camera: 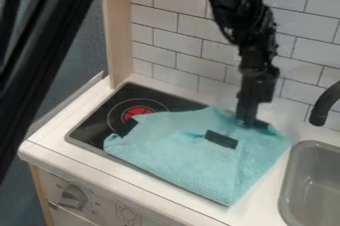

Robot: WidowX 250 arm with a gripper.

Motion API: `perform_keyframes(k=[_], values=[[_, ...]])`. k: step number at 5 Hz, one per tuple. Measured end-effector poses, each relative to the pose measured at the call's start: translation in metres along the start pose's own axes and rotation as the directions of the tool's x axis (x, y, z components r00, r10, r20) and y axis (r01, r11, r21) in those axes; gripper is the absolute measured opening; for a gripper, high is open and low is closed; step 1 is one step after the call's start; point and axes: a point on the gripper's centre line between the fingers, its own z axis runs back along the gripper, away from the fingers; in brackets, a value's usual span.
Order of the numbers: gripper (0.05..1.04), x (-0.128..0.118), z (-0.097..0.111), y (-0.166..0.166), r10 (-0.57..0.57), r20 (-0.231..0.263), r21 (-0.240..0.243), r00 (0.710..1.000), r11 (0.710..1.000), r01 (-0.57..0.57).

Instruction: Unfold the cloth to top

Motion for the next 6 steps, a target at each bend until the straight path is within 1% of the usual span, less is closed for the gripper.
perform_keyframes(k=[1,2,3,5,6], values=[[0.055,-0.0021,-0.0018,0.0075,-0.029,0.035,0.04,0.999,0.999,0.027],[0.08,-0.0024,-0.0078,0.0088,-0.047,0.032,0.03,0.998,0.999,0.046],[0.241,-0.0021,-0.0072,0.0085,-0.028,0.034,0.025,0.999,0.999,0.027],[0.71,-0.0019,-0.0072,0.0066,-0.019,0.04,0.012,0.999,1.0,0.018],[0.952,-0.0015,-0.0062,0.0029,-0.006,0.042,-0.017,0.999,1.0,0.006]])
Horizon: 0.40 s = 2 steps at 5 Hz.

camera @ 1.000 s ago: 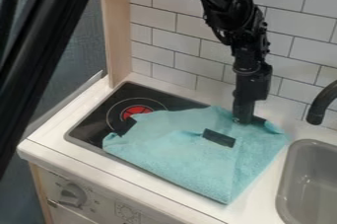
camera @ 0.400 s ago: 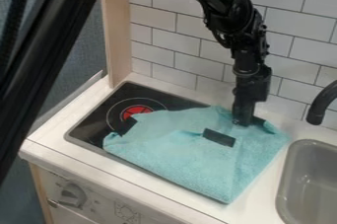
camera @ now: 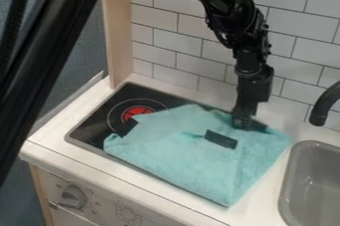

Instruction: Unfold the cloth to top

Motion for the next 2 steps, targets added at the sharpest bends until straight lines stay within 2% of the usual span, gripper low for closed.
perform_keyframes(k=[1,2], values=[[1.003,-0.0049,0.0008,-0.0001,0.027,0.01,-0.008,1.0,1.0,-0.027],[0.999,-0.0079,0.002,-0.0033,0.042,0.026,-0.034,0.999,0.999,-0.041]])
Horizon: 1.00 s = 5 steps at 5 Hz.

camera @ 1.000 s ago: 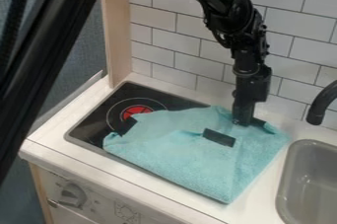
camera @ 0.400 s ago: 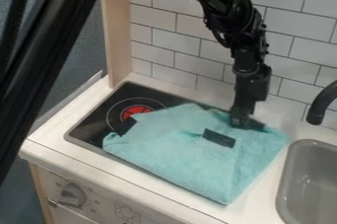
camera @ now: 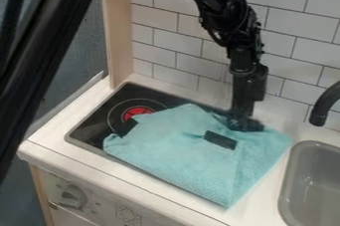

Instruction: Unfold the cloth to top

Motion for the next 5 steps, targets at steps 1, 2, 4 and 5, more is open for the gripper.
perform_keyframes(k=[1,2,4,5], values=[[0.999,0.002,0.013,0.005,-0.001,0.017,0.023,1.0,1.0,0.001],[0.999,0.004,0.029,0.006,-0.016,0.022,0.044,1.0,0.999,0.015],[0.999,0.007,0.076,-0.002,-0.022,-0.01,0.067,1.0,0.998,0.022],[0.999,0.007,0.095,-0.016,-0.011,-0.009,0.053,1.0,0.999,0.011]])
